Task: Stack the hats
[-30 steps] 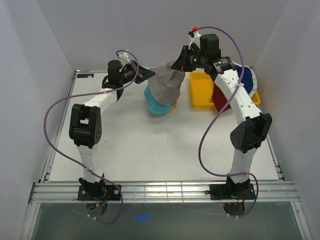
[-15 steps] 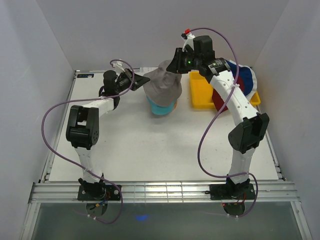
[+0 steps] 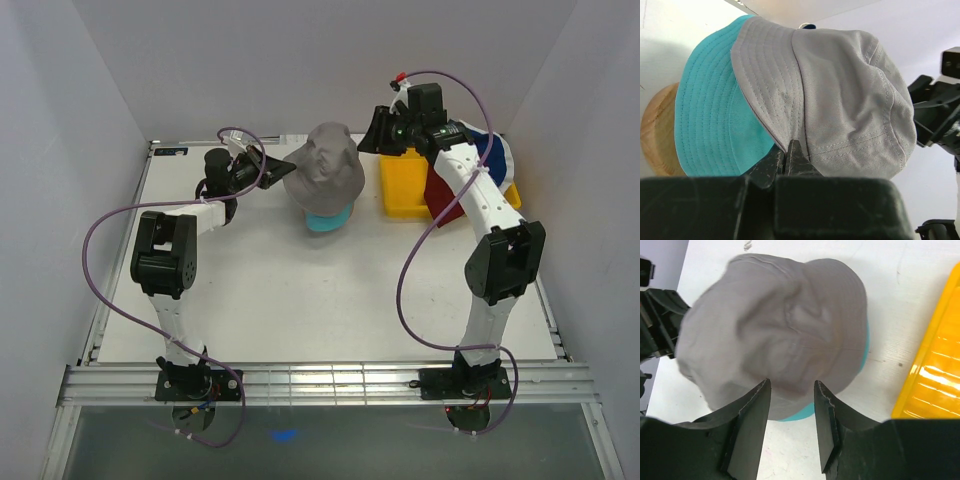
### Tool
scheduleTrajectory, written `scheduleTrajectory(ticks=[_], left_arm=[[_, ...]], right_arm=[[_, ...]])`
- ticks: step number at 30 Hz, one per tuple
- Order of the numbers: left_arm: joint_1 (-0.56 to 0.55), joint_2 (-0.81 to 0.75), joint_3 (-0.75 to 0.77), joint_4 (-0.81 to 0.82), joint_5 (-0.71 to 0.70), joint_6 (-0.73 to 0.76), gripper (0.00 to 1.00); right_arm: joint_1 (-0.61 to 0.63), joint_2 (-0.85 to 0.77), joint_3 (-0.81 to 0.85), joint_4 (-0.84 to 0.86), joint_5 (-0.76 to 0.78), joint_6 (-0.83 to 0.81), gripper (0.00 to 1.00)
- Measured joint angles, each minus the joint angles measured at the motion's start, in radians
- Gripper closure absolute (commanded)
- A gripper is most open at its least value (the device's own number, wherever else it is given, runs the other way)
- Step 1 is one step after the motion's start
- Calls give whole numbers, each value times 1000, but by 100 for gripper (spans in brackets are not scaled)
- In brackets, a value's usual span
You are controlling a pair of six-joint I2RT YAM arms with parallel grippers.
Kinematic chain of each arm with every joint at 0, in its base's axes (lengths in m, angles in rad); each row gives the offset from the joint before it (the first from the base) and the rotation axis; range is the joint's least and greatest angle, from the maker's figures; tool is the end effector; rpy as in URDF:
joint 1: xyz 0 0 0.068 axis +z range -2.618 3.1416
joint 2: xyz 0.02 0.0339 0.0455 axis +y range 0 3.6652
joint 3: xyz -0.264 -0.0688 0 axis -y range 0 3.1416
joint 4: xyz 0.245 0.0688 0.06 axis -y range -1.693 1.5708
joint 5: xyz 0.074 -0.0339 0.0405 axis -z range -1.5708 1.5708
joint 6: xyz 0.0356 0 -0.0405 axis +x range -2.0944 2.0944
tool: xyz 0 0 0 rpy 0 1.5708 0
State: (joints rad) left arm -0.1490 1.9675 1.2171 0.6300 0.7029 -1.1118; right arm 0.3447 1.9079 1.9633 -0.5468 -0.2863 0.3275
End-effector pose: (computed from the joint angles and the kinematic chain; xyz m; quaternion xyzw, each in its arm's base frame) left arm 0.4342 -0.0885 0.2217 -0.1229 0.7285 -0.5752 0.3512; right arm 0.4145 0.1595 0.3851 -0.0806 0.8484 0.2833 0.4398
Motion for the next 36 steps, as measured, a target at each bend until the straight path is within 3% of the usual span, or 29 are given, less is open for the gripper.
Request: scheduleTrajectory(ticks=[17,28,36], left_arm=[[1,8,-59,-10,-3,17,100],[3,8,-59,-39,-4,42,100],[8,8,-59,-51,-3,53,100]], right_arm=[[-141,-67,-493,274,-262,177,53],[-142,-31,-598,496,-329,309,38],[-149,-6,-651,641,-327,404,39]])
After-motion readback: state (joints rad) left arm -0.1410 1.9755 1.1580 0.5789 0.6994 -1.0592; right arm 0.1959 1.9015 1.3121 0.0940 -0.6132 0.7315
